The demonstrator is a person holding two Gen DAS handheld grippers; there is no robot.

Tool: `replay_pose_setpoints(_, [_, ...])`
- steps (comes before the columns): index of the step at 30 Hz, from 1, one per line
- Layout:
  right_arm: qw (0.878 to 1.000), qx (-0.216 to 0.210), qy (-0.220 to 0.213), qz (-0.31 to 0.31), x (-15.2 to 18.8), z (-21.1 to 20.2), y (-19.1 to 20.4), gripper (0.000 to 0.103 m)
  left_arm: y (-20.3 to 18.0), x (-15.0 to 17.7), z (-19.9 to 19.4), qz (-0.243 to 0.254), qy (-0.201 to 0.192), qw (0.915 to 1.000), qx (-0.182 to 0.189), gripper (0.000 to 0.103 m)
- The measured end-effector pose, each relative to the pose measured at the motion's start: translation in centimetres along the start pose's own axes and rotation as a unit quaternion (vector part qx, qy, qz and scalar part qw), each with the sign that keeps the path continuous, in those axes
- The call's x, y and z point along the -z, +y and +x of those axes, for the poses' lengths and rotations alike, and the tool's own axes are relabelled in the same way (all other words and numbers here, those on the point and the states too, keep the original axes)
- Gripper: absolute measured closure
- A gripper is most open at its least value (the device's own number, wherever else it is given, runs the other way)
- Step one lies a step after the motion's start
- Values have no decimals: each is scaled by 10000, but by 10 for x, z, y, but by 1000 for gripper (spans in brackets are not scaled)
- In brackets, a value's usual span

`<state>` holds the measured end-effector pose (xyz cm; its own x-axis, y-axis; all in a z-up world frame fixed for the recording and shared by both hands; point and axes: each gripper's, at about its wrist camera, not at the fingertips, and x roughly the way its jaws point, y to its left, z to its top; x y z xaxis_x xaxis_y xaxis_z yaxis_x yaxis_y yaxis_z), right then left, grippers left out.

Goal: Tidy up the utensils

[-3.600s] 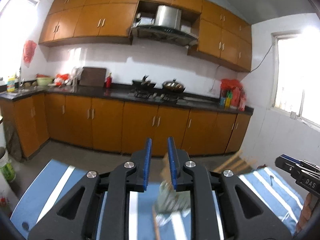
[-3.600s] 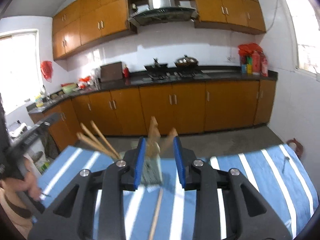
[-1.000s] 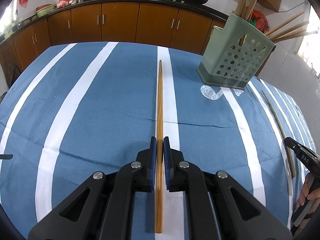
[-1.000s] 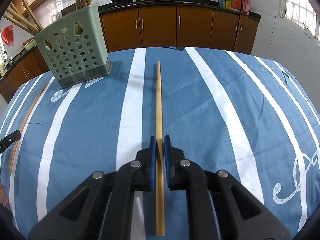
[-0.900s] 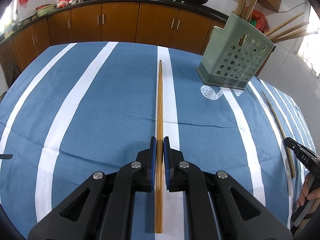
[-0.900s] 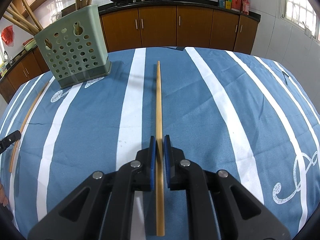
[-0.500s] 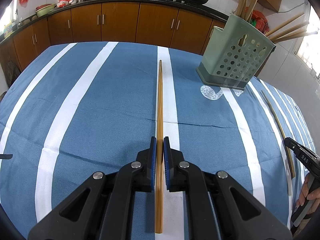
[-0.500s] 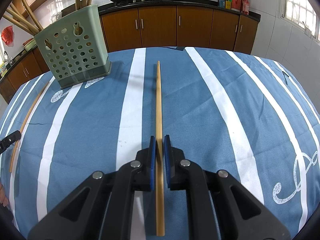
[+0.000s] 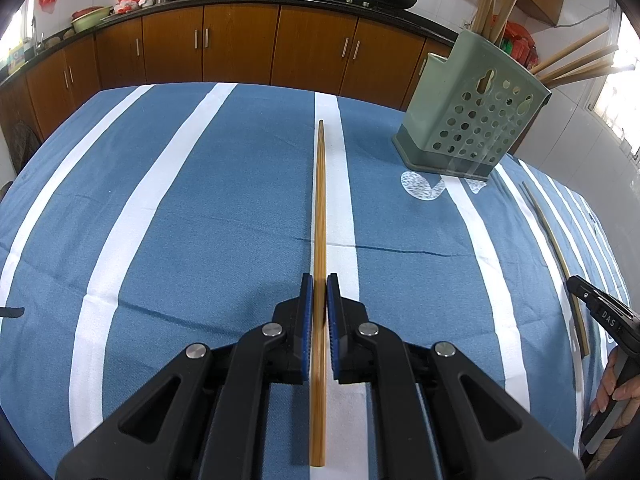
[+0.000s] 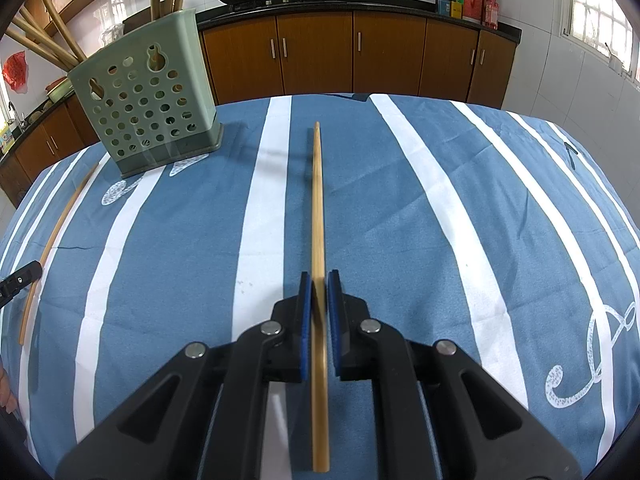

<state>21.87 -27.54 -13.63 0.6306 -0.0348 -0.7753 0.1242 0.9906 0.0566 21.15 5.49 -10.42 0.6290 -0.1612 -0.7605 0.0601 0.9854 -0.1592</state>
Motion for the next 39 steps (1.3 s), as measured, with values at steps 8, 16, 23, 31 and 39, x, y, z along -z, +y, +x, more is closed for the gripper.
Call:
replay_pose_setpoints(8, [10000,0,0,1,0,0,0,93,-1,0,0,-11,1,10000,9,95])
replay_pose_setpoints(16, [10000,-4,0,2,0,0,0,93,0,0,0,-9,1,10000,6,95])
replay_pose_setpoints(23, [9999,-162,6,57,8,-7,-6,93,-8,5,-5,314,63,9992,-217,95])
replay_pose_setpoints(31, [9997,-228,14,-67,18,-15,-8,93,-9,16,-12,412,40,9988,-260,95])
replay_pose_setpoints(39, [9996,-249,-89,-12,16,-22,-11,95,-6,13,-13,359,67,9990,-238,95])
